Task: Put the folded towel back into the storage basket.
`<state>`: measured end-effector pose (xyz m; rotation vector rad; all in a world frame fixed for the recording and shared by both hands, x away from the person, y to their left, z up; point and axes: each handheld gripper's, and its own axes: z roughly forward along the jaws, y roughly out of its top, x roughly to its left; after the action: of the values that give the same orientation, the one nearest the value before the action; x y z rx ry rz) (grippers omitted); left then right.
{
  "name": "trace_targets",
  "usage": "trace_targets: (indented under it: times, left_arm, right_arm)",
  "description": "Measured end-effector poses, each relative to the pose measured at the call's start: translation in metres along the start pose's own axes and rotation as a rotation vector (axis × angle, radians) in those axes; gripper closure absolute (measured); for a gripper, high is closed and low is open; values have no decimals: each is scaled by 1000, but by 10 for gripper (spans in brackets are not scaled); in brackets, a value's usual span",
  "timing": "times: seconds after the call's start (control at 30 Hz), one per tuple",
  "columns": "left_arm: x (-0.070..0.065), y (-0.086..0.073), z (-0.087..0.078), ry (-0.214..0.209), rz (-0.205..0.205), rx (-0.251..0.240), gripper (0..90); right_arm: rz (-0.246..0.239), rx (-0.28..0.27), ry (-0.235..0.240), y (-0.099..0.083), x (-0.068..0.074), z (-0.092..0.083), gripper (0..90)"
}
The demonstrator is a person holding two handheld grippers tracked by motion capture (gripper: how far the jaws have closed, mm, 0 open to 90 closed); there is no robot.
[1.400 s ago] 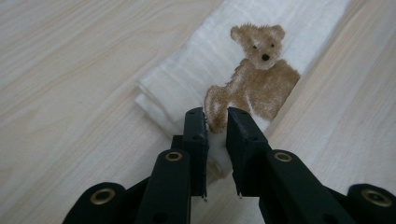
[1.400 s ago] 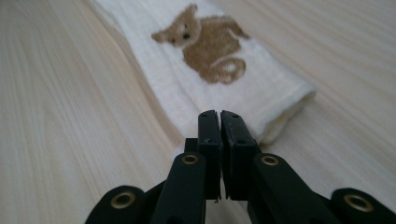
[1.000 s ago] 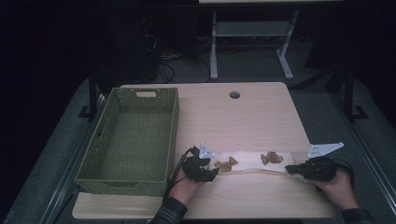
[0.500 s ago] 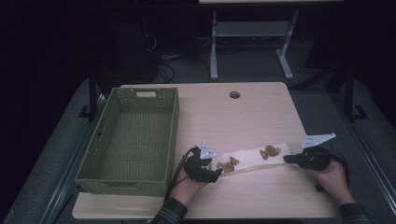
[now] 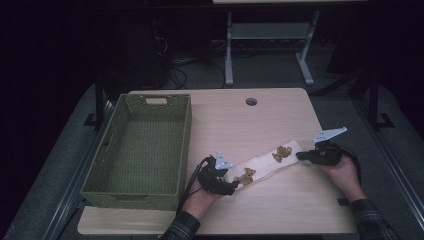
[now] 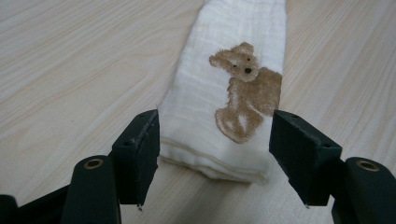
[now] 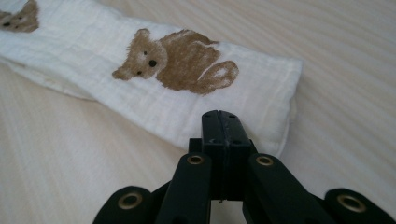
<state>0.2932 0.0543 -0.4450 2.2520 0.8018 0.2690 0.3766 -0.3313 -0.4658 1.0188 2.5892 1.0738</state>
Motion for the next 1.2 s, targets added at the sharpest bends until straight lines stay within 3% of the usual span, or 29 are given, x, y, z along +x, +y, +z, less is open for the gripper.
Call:
trace_targets:
  times: [0.5, 0.6, 0.77, 0.87, 0.97, 1.0, 1.1, 1.2]
  left_arm:
    - [5, 1, 2, -9, -17, -16, 324]
    - [7, 3, 4, -14, -13, -11, 360]
    - [10, 8, 7, -1, 5, -10, 501]
    - [16, 13, 10, 18, 2, -1, 666]
    - [19, 17, 15, 63, 7, 40, 819]
    - [20, 17, 17, 60, 0, 53, 865]
    - [21, 16, 23, 61, 14, 90, 877]
    - [20, 15, 26, 34, 5, 103, 882]
  right_arm:
    - [-3, 2, 15, 43, -18, 40, 898]
    - [-8, -5, 25, 50, -20, 47, 897]
    - [-2, -43, 28, 48, -20, 36, 734]
    - [24, -100, 42, 44, -17, 22, 622]
    - [23, -114, 40, 41, -14, 15, 542]
    - [21, -114, 39, 41, -13, 14, 515]
    - [13, -118, 37, 41, -10, 12, 434]
    - [-6, -109, 21, 42, -8, 14, 393]
